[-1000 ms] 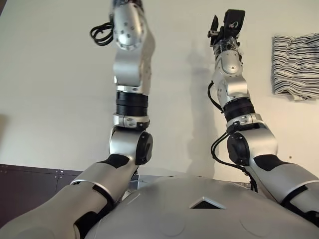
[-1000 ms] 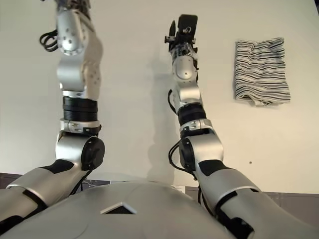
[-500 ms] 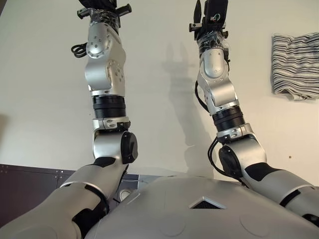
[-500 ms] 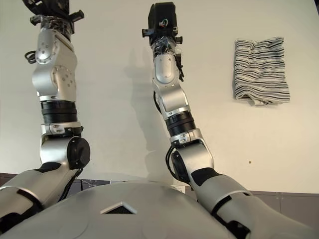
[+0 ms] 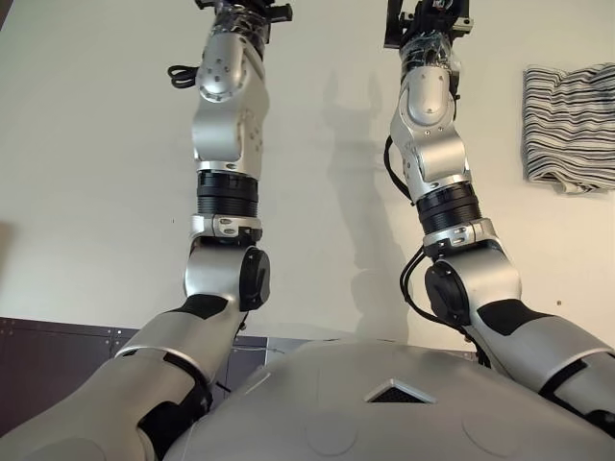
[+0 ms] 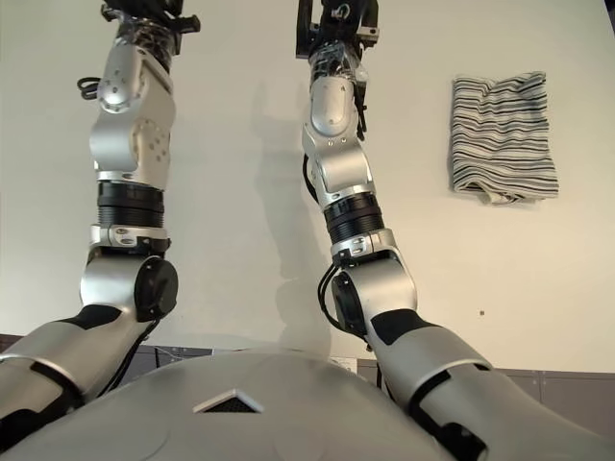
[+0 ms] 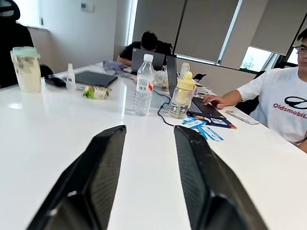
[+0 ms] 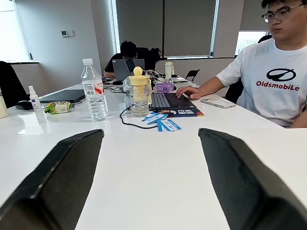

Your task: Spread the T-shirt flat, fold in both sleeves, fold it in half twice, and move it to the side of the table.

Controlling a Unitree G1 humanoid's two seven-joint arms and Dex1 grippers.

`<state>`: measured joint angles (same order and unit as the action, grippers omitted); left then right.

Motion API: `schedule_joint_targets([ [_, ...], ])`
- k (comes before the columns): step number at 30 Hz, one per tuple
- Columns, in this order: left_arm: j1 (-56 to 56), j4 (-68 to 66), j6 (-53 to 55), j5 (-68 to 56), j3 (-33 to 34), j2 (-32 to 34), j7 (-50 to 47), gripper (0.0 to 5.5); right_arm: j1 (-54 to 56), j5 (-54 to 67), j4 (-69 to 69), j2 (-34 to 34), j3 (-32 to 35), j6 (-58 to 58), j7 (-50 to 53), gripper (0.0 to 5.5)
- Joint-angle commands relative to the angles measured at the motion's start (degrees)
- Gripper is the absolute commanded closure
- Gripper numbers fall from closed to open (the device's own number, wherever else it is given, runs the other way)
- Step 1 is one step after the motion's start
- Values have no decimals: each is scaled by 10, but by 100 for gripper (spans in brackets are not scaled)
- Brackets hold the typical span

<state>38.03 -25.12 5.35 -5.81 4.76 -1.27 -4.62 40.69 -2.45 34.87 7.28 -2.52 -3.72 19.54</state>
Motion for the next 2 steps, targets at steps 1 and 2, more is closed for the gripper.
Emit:
schedule_joint_targets([
  [1,14,-34,-43,53,-24,-42,-80,301,47,-8,30,33,-8,-16,-1,185],
  [2,18,-45,-55,60,-28,-52,-90,301,48,-11,34,34,-12,-17,-1,185],
])
